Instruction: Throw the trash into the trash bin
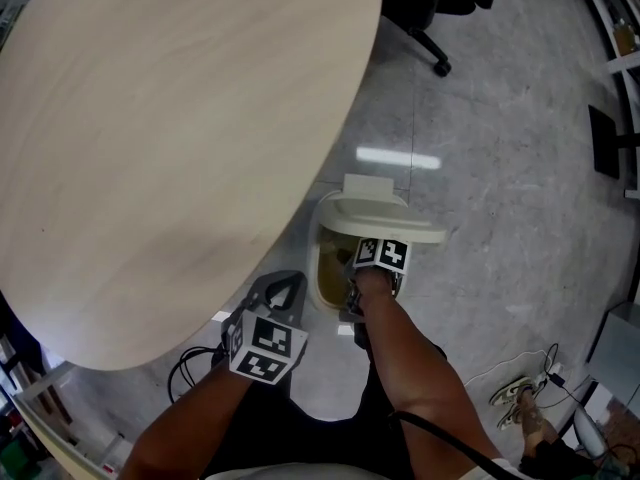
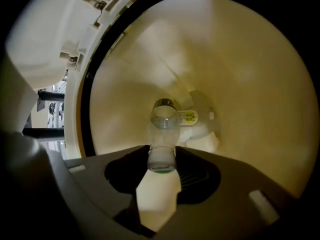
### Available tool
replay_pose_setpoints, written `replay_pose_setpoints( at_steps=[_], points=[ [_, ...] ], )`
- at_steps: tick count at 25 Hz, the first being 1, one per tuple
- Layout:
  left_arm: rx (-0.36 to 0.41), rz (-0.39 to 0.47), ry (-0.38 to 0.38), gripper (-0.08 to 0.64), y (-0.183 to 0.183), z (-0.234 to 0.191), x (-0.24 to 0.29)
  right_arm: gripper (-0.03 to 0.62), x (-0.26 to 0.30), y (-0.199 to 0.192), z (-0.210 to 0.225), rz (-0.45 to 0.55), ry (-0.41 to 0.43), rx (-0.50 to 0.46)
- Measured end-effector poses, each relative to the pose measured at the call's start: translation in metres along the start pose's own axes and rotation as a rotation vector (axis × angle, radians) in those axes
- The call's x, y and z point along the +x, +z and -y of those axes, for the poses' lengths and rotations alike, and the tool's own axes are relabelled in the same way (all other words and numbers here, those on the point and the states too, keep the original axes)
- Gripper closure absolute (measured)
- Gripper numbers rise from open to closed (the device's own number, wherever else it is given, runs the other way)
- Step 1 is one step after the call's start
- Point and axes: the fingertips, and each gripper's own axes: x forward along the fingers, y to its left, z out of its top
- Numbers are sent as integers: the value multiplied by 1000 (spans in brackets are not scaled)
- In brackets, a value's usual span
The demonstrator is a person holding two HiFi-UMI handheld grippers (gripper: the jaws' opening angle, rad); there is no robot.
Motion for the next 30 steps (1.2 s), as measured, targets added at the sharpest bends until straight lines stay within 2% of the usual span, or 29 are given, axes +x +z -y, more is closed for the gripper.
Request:
replay_pose_setpoints(
  at_steps=[3, 6, 7, 13, 19, 22, 24, 30],
  points=[
    [-8, 1, 6, 554, -2, -2, 1, 425, 2, 7, -2, 26, 1, -24],
    [-9, 5, 6, 554, -3, -1, 0, 285, -2, 10, -14, 38, 31, -32],
    [-8, 2, 5, 552, -4, 0, -1, 272, -5, 10, -20, 37, 44, -31],
    [-35, 10, -23, 553, 1, 12, -13, 272, -33, 3, -33, 55, 46, -84],
    [-77, 18, -80, 553, 11, 35, -43, 278, -84, -10, -49, 76, 46, -171],
    [-77, 10, -119, 552, 15, 56, -75, 424, -127, -27, -59, 88, 35, -243],
    [-58, 18, -145, 552, 24, 66, -96, 588, -159, -29, -71, 127, 59, -276],
    [48, 116, -202, 553, 72, 78, -167, 589, -287, -23, -131, 323, 263, -404]
  ],
)
